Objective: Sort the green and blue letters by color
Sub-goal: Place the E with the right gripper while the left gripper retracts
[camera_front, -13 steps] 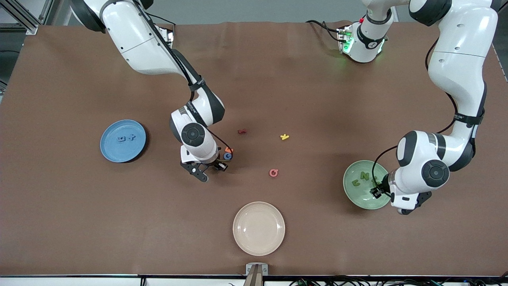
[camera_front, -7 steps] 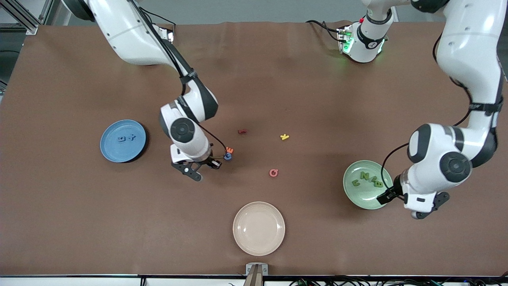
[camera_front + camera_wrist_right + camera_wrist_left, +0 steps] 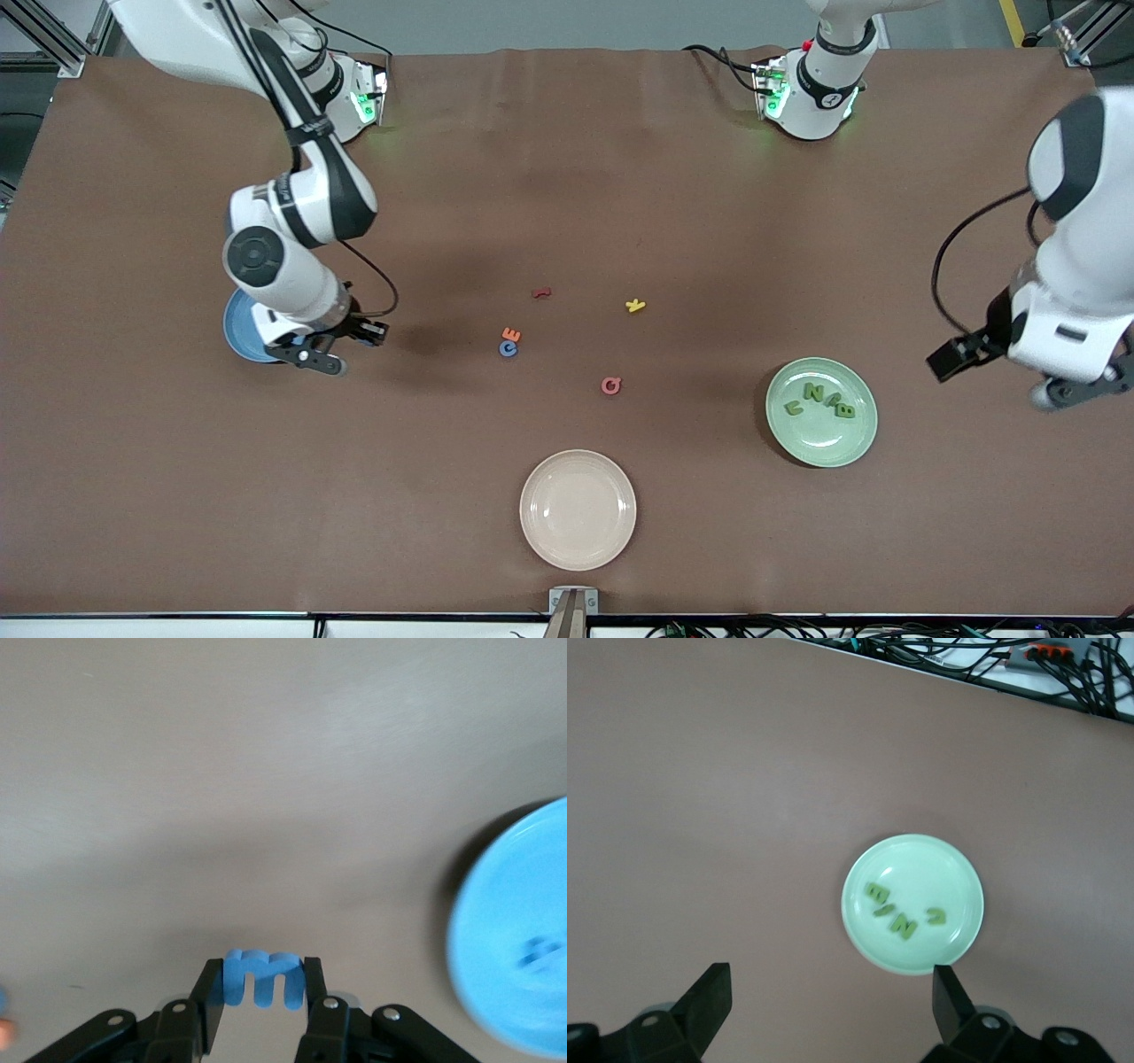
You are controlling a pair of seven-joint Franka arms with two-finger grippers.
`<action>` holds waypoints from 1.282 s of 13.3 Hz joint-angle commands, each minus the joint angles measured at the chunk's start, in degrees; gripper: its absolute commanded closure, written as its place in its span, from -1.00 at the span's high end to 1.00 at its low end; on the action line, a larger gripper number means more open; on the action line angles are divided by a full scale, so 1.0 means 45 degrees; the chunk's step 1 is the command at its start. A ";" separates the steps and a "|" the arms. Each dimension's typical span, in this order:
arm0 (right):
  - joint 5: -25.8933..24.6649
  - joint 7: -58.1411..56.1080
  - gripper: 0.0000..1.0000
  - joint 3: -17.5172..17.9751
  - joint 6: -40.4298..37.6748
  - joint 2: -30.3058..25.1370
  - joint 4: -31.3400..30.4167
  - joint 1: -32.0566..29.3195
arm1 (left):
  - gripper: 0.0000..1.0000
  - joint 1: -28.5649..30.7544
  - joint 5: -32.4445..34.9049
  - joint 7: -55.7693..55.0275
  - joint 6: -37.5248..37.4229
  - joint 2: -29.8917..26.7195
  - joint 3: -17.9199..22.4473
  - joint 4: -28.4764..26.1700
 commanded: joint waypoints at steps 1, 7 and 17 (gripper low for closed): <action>0.0467 -0.2628 -0.67 0.0247 0.0192 -0.0447 -0.0820 -0.1414 | 1.00 0.0059 -0.0861 0.1315 -0.0934 -0.1333 0.0105 -0.0441; 0.0548 -0.8585 -0.67 0.0169 0.0775 -0.0272 -0.1115 -0.3329 | 1.00 -0.1386 -0.2522 0.3854 -0.2693 -0.2683 0.2976 -0.0616; 0.0430 -1.1523 -0.67 0.0149 0.1598 0.0724 -0.1544 -0.3917 | 1.00 -0.1249 -0.2663 0.4386 -0.2656 -0.2685 0.3154 -0.0577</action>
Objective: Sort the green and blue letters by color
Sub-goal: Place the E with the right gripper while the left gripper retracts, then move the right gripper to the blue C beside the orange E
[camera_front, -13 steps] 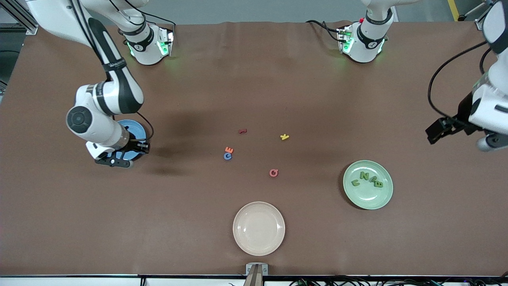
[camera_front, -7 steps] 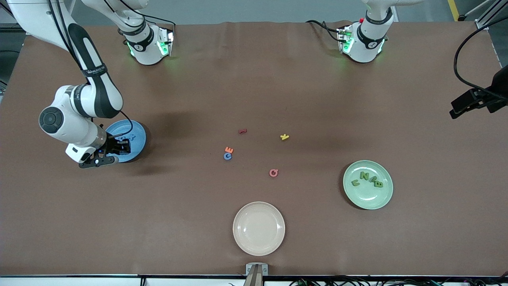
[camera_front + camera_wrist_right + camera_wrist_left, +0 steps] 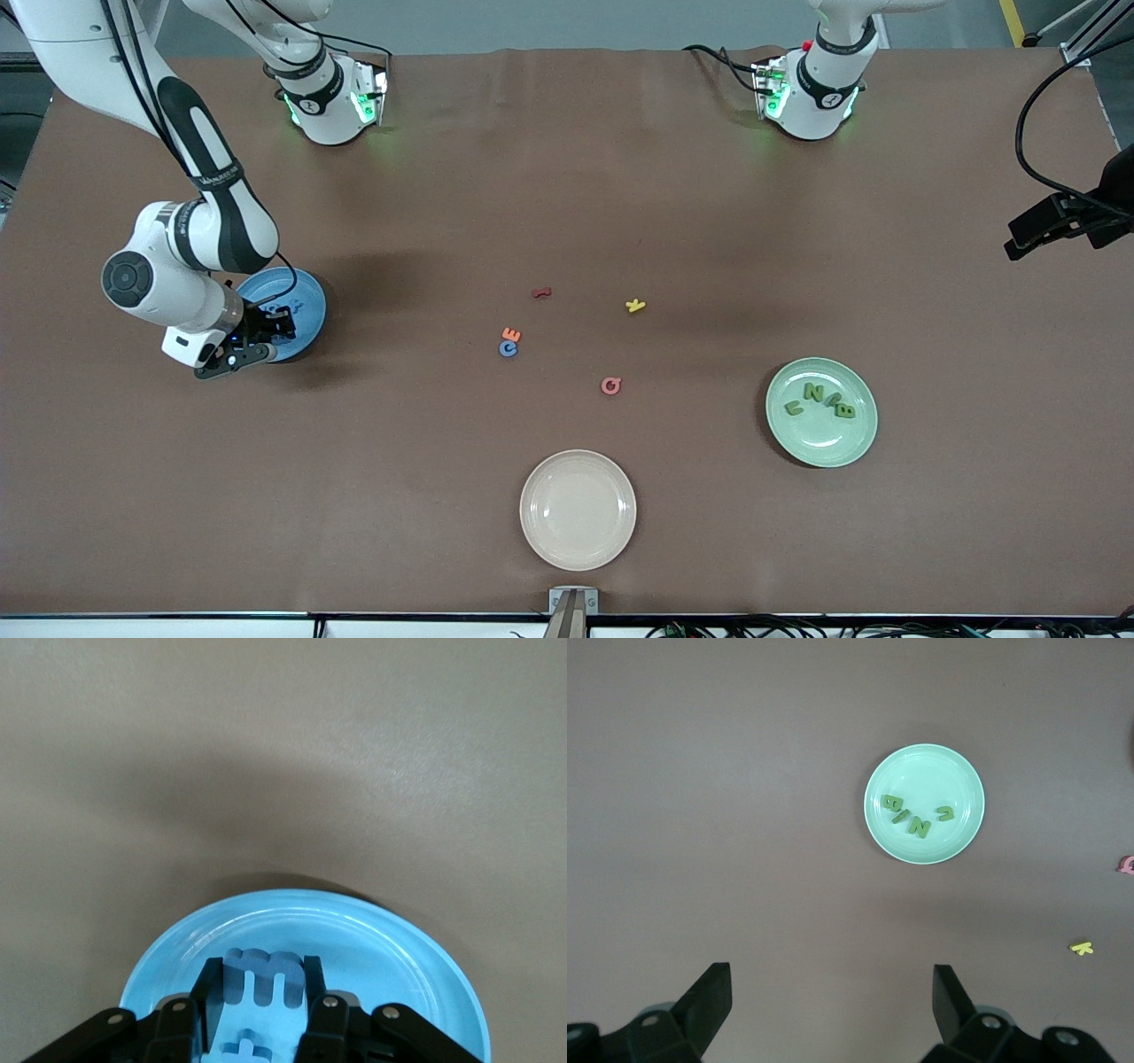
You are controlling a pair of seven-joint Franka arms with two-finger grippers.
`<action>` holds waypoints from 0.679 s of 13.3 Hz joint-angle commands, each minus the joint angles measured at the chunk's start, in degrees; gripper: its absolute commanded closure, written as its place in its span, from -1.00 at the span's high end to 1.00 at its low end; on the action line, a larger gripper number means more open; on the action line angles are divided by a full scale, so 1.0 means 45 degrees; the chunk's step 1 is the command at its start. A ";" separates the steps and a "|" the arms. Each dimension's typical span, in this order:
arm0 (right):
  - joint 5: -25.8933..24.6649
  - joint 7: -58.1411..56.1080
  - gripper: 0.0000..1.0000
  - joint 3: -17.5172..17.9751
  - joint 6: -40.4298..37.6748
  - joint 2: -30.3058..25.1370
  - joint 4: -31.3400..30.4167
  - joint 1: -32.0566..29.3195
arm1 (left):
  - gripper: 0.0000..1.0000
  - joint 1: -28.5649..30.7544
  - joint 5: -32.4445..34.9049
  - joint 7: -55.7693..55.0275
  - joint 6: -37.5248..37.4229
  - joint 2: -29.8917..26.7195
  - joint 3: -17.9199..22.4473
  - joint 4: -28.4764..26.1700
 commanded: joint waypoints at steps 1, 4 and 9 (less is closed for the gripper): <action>0.0141 -0.0413 -0.66 0.0174 0.0194 -0.0122 -0.0311 -0.0294 | 1.00 -0.0029 -0.0228 0.0264 0.0081 -0.0161 0.0054 -0.0130; 0.0141 -0.0394 -0.37 0.0174 0.0408 -0.0102 -0.0468 -0.0294 | 1.00 -0.0048 -0.0228 0.0284 0.0061 -0.0083 0.0035 -0.0149; 0.0161 -0.0297 0.97 0.0193 0.0214 -0.0219 -0.0468 -0.0217 | 1.00 -0.0185 -0.0228 0.0245 0.0081 0.0092 -0.0024 -0.0091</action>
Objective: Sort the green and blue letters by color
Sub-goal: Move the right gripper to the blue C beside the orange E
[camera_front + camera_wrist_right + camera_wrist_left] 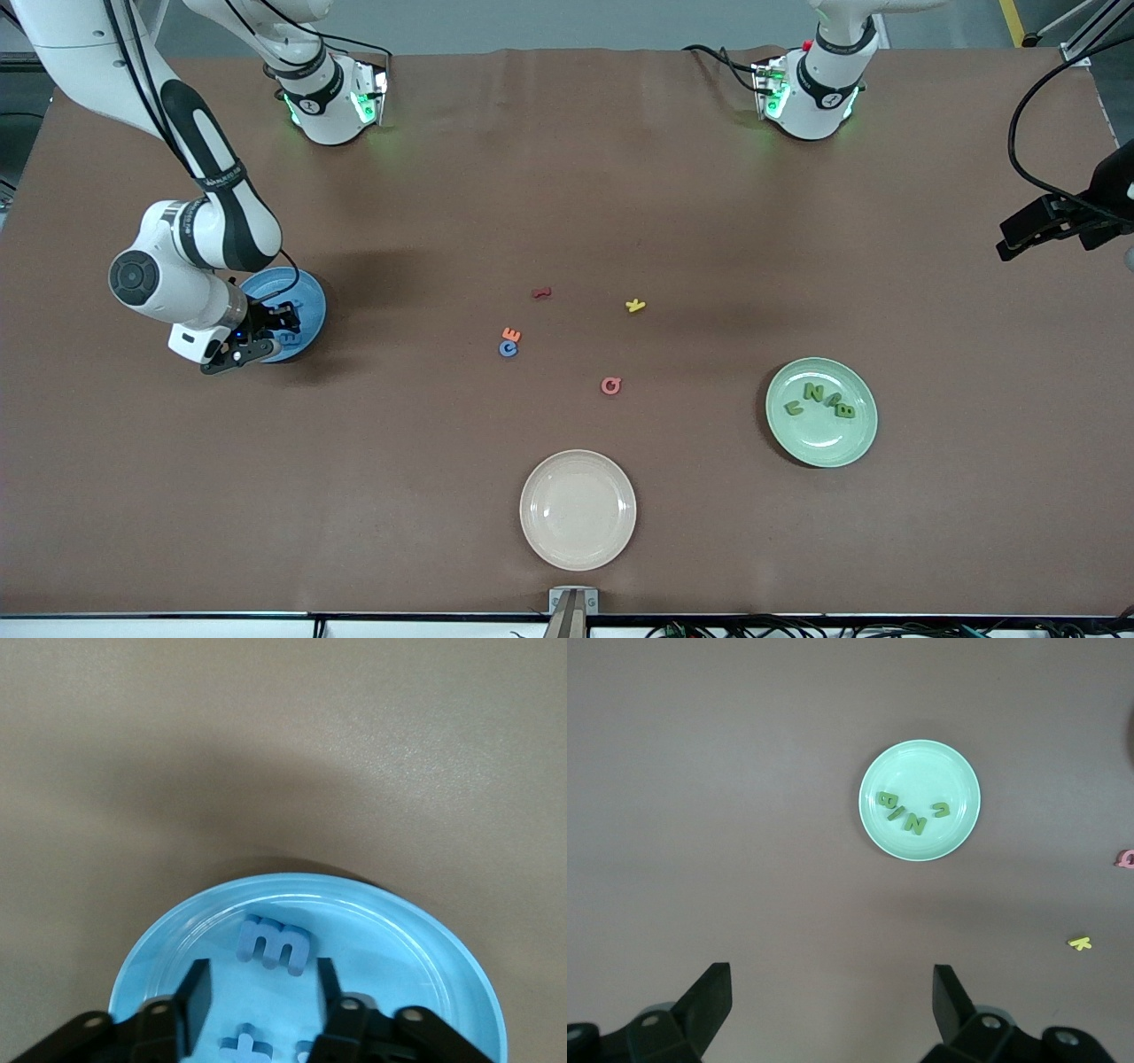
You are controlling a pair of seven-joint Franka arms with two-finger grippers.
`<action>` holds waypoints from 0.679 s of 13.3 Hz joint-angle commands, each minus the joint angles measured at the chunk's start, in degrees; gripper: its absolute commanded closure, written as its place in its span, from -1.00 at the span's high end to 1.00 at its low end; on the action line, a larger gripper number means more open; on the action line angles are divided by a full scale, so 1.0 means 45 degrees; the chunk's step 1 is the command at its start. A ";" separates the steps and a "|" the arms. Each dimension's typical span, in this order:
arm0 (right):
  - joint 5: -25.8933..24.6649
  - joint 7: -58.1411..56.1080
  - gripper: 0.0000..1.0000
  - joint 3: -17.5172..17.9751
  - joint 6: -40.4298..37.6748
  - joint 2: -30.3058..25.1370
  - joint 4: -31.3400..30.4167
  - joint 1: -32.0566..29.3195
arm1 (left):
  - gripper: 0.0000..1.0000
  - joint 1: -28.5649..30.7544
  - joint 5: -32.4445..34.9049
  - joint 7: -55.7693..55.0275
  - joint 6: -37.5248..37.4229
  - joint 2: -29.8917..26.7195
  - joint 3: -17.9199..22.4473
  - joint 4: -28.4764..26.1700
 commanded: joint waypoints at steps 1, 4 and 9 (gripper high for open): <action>0.0161 -0.0093 0.98 0.0179 -0.0144 -0.0351 -0.0156 -0.0076 | 1.00 -0.0034 -0.0178 0.0255 0.0080 0.0090 0.0005 -0.0046; 0.0219 0.1522 0.98 0.0257 -0.0691 -0.0606 -0.0039 0.0528 | 1.00 -0.0073 -0.0120 0.0255 0.0080 0.0110 0.0005 -0.0047; 0.0337 0.7185 0.96 0.0296 -0.1629 -0.0685 0.0800 0.2869 | 1.00 0.0005 -0.0081 0.0274 0.0080 0.0051 0.0005 -0.0047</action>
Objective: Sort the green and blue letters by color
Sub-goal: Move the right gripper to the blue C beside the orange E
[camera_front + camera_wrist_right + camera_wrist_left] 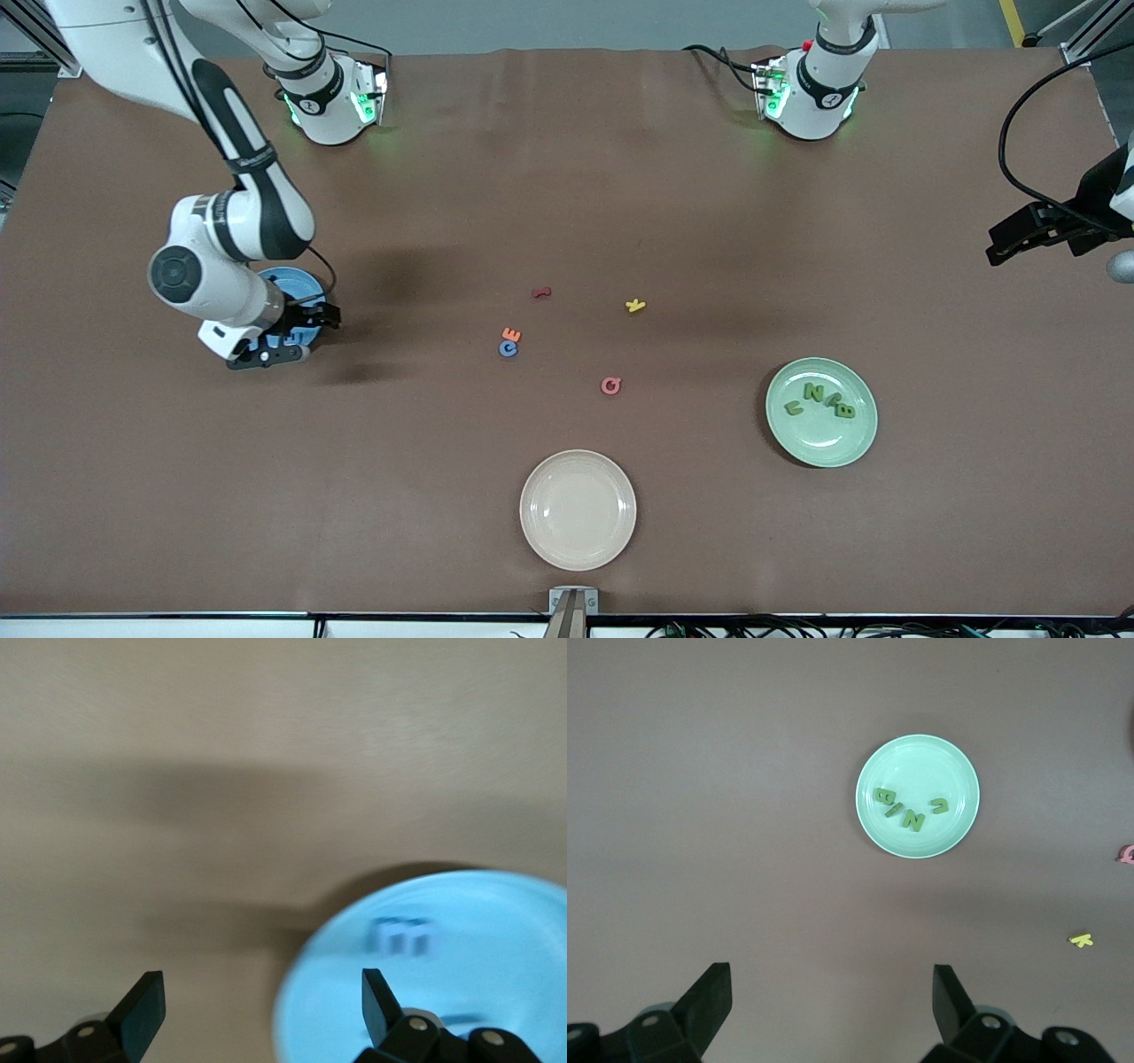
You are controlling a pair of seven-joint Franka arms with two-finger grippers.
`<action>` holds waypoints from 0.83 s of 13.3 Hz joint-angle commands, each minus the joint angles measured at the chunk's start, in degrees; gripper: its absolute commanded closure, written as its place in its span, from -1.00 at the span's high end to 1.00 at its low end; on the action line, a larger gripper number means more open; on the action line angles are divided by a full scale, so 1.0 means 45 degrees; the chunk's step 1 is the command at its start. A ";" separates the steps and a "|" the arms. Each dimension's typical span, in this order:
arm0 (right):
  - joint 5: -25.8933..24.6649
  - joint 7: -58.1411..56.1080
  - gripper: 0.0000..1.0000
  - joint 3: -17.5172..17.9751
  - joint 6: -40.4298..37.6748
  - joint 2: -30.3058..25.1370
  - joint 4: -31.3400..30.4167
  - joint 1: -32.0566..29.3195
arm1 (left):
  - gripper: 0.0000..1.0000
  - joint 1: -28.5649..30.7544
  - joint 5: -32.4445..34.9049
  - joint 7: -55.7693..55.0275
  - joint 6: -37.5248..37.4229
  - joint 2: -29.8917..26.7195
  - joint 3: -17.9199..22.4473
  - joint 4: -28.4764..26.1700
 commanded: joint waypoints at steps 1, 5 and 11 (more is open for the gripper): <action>0.0274 0.2309 0.96 -0.0048 -0.0370 -0.0073 0.0514 0.1344 | 1.00 0.0089 -0.0080 0.0274 0.0075 -0.0147 0.0005 -0.0041; 0.0741 0.6467 0.94 -0.0048 -0.0350 0.0375 0.1607 0.3902 | 1.00 0.0128 -0.0022 0.0255 0.0094 -0.0088 0.0005 -0.0022; 0.0821 0.9305 0.92 -0.0048 -0.0272 0.3087 0.4827 0.5644 | 1.00 0.0148 -0.0138 0.0255 0.0094 -0.0088 0.0005 -0.0061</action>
